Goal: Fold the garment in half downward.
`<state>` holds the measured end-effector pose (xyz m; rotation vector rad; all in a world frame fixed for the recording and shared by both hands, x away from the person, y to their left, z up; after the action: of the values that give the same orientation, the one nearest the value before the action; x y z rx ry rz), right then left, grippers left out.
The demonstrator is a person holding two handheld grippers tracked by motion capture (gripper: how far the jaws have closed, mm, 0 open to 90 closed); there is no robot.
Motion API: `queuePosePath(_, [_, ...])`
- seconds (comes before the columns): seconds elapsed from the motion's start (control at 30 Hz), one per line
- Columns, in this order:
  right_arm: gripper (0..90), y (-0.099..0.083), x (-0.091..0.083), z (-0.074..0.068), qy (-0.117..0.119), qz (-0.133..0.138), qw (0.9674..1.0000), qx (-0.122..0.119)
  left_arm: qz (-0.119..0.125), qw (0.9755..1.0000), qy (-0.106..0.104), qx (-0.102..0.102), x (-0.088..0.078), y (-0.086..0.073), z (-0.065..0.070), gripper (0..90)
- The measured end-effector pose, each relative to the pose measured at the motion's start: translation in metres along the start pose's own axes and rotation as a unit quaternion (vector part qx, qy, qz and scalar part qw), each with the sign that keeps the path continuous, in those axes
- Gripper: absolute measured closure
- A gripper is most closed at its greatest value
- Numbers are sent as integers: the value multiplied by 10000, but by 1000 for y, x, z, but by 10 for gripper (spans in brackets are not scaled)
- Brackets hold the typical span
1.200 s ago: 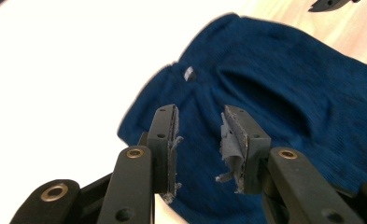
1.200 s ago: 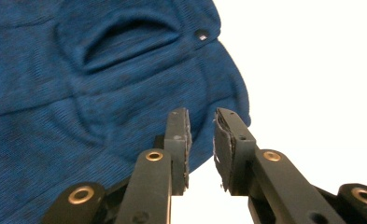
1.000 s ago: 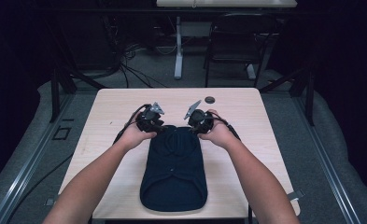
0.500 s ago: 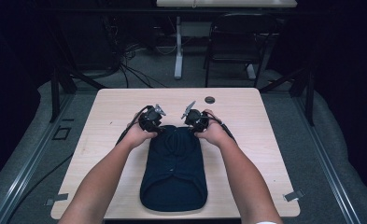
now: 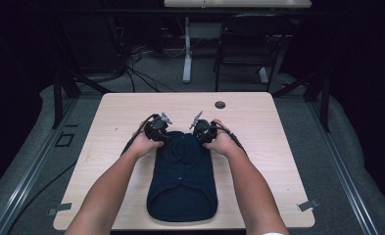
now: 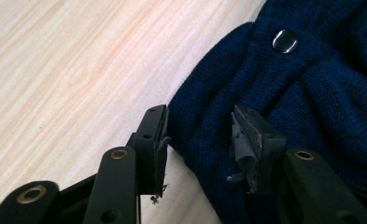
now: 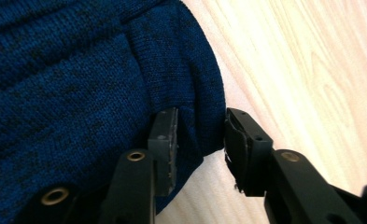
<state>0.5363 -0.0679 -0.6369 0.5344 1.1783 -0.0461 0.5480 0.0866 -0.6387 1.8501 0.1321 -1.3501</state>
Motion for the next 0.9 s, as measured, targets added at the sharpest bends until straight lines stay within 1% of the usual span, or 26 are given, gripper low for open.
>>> queuePosePath(0.03, [715, 0, 0, 0, 22, 25, 10000, 19, -5, 10000, -13, 1, -1, 1, 1, 608])
queuePosePath(0.07, [743, -1, -1, -1, 31, 14, 10000, 17, 7, 10000, -1, -1, -2, 1, 1, 650])
queuePosePath(0.13, [781, -1, -2, -1, -30, -19, 10000, -19, -21, 10000, -28, -38, -3, 1, 1, 696])
queuePosePath(0.2, [797, 0, -3, -1, -74, -32, 9999, -87, 17, 9999, -18, -98, -4, 2, 1, 745])
queuePosePath(0.27, [803, 0, -4, -1, -83, -21, 9999, -90, 12, 10000, 16, -77, -5, 2, 1, 766])
queuePosePath(0.3, [805, 0, -5, -2, -60, 16, 9999, -79, 4, 10000, -9, -46, -6, 2, 1, 773])
queuePosePath(0.47, [810, 2, -14, 0, -117, 142, 9998, -108, 60, 10000, 19, -19, -12, 4, 2, 782])
queuePosePath(0.6, [812, 2, -23, 1, -126, 291, 9994, -125, 195, 9998, 35, 4, -22, 9, 2, 783])
queuePosePath(0.63, [812, 2, -24, 1, -130, 311, 9994, -124, 245, 9997, 24, -18, -25, 10, 2, 782])
queuePosePath(0.8, [813, 5, -35, 3, -136, 528, 9985, -42, 353, 9993, 101, 57, -35, 14, 2, 782])
queuePosePath(0.87, [813, 6, -39, 4, -165, 535, 9984, -62, 406, 9991, 109, 51, -40, 17, 1, 783])
queuePosePath(0.9, [813, 8, -41, 4, -168, 566, 9982, -72, 421, 9990, 149, 75, -43, 18, 0, 783])
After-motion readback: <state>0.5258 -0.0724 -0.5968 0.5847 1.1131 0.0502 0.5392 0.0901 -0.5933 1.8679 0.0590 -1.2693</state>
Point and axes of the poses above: each handheld gripper's, and its own axes: x roughly forward along the jaws, y roughly out of its top, z roughly to its right, the point moved 10 cm from there along x, roughly forward along the jaws, and after that the axes turned 5 degrees about -x, right-handed, at the moved point
